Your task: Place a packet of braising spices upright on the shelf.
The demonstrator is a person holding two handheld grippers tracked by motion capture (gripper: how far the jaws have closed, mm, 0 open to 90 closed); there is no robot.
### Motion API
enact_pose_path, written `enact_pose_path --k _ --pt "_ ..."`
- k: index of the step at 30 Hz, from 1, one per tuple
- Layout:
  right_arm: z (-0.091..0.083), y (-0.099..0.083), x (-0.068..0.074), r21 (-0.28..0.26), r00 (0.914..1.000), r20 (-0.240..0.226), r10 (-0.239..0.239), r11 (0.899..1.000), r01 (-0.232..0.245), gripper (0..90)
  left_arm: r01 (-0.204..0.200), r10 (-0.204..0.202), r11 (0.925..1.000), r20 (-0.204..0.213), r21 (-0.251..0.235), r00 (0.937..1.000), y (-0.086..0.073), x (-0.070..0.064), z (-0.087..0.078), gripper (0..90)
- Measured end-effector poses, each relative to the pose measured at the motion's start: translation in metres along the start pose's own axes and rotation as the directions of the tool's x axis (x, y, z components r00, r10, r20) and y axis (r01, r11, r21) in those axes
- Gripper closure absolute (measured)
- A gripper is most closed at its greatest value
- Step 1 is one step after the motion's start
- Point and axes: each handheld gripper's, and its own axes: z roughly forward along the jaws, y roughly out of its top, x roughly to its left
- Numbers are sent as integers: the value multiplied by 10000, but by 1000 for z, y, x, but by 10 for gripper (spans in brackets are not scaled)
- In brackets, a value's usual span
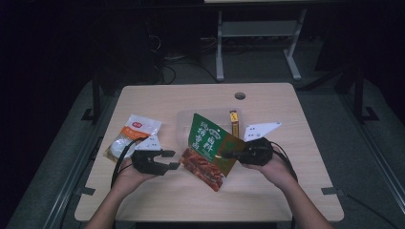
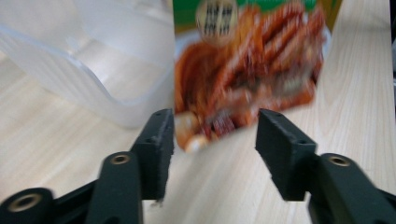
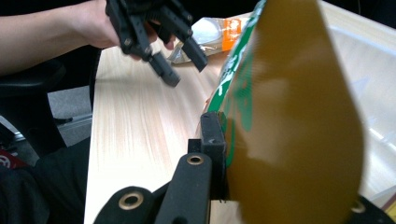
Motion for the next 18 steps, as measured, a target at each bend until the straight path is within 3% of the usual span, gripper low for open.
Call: enact_pose_path --k 3,7,11,12,18 --pt "-4 7 2 -42 9999 48 -135 9999 135 899 -48 47 9999 59 165 10000 -8 -5 0 374" --pt "-8 11 3 -92 9997 121 -207 9997 208 899 -50 49 9996 14 268 10000 -16 -7 -1 335" --pt "-14 21 1 -322 9996 278 -44 9995 53 899 -111 115 9984 -69 559 9999 -26 -7 -1 263" --pt "-15 23 1 -387 9995 310 -1 9993 13 899 35 -24 9983 -179 573 9998 -30 -8 2 244" --pt "-19 36 -2 -438 9980 638 12 9990 16 899 23 -8 9977 -228 674 9997 -31 -8 5 186"
